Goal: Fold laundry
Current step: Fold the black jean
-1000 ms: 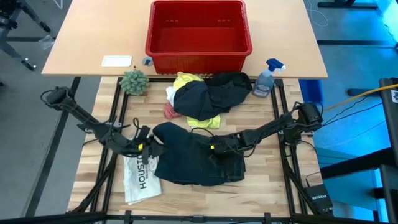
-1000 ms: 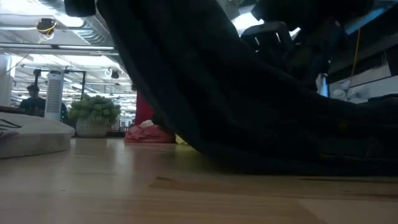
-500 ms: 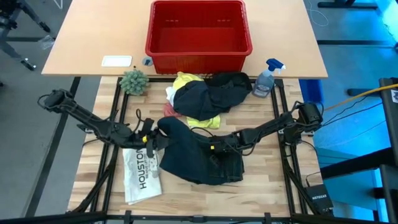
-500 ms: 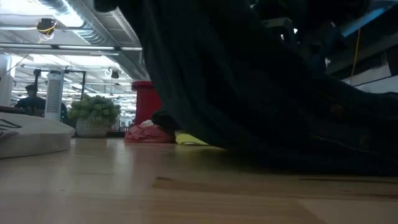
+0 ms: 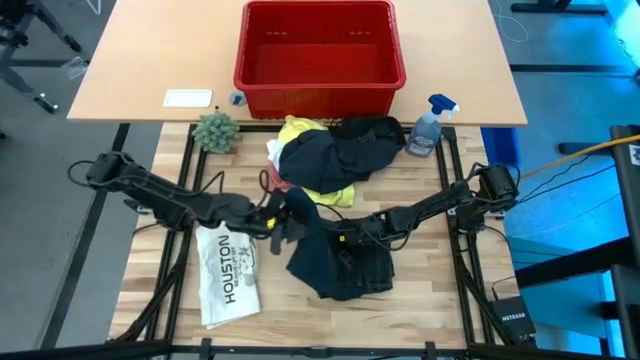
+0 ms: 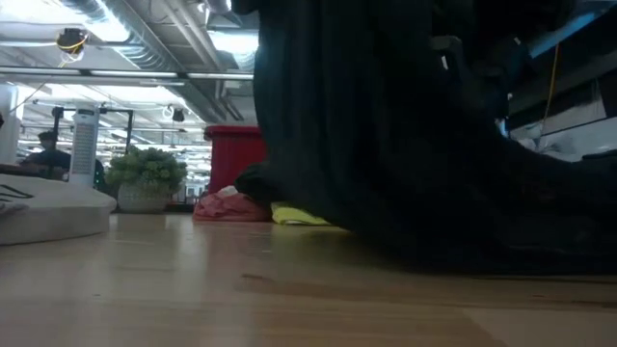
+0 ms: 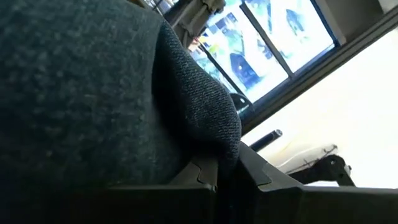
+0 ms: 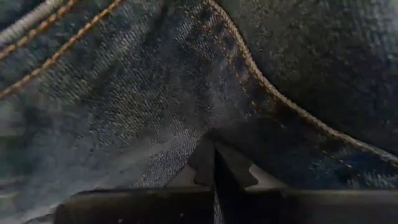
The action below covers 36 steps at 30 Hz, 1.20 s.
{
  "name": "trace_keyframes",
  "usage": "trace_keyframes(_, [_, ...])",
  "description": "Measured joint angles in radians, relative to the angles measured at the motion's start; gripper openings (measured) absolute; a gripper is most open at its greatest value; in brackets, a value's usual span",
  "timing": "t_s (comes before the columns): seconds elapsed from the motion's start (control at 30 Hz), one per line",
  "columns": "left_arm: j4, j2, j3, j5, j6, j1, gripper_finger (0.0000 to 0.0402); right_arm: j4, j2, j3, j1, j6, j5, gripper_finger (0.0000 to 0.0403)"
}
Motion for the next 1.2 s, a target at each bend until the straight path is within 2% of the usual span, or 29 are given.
trace_keyframes(0.27, [-0.196, -0.014, 0.001, 0.009, -0.07, -0.055, 0.0005, -0.016, -0.13, -0.002, 0.003, -0.005, 0.053, 0.0])
trace_keyframes(0.4, [-0.198, -0.017, 0.001, -0.002, -0.071, -0.061, 0.0005, 0.126, -0.154, -0.002, 0.002, -0.017, 0.001, 0.0])
trace_keyframes(0.67, [-0.141, -0.017, -0.002, -0.016, -0.047, -0.023, 0.0005, 0.346, -0.047, 0.019, 0.001, 0.031, -0.015, 0.0])
trace_keyframes(0.87, [-0.122, -0.016, -0.002, -0.005, -0.034, 0.005, 0.0005, 0.494, 0.038, 0.098, 0.0, -0.005, -0.108, 0.0])
trace_keyframes(0.93, [-0.124, -0.016, -0.002, -0.003, -0.031, 0.006, 0.0005, 0.389, 0.022, 0.117, -0.007, -0.008, -0.09, 0.0])
trace_keyframes(1.1, [-0.13, -0.016, -0.003, -0.003, -0.016, -0.002, 0.0005, -0.028, -0.068, 0.098, -0.006, -0.051, 0.043, 0.0])
trace_keyframes(1.2, [-0.138, -0.016, -0.003, -0.002, -0.015, -0.006, 0.0005, -0.104, -0.146, 0.073, -0.006, -0.078, 0.071, 0.0])
